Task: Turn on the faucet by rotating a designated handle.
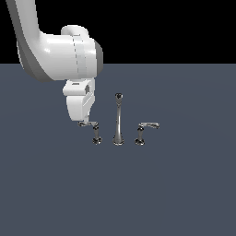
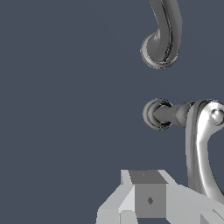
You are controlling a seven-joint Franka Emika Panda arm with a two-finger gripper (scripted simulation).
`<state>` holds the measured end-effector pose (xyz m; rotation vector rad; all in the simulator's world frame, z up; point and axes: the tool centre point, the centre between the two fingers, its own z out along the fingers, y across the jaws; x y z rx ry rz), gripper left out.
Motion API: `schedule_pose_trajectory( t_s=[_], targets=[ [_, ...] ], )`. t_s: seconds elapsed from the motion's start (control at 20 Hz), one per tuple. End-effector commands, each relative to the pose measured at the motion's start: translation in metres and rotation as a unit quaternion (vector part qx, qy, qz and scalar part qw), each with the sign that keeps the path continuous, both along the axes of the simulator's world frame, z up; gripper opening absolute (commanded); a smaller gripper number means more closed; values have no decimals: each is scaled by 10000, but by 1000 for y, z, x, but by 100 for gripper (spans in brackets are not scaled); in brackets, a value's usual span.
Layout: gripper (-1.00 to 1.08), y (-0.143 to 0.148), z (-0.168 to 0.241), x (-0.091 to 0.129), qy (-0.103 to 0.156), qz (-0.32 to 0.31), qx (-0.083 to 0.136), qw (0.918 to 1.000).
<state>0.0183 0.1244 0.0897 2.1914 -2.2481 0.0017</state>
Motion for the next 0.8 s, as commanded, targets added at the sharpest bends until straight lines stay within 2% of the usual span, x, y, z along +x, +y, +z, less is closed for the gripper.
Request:
schedule_pose_trajectory(
  t_s=[0.0, 0.35, 0.75],
  targets=[
    [-100, -2, -3, 4, -4, -93, 4, 10000],
    [-100, -2, -5, 5, -3, -122, 7, 9999],
    [-100, 12, -4, -23, -3, -125, 10, 9999]
  ],
)
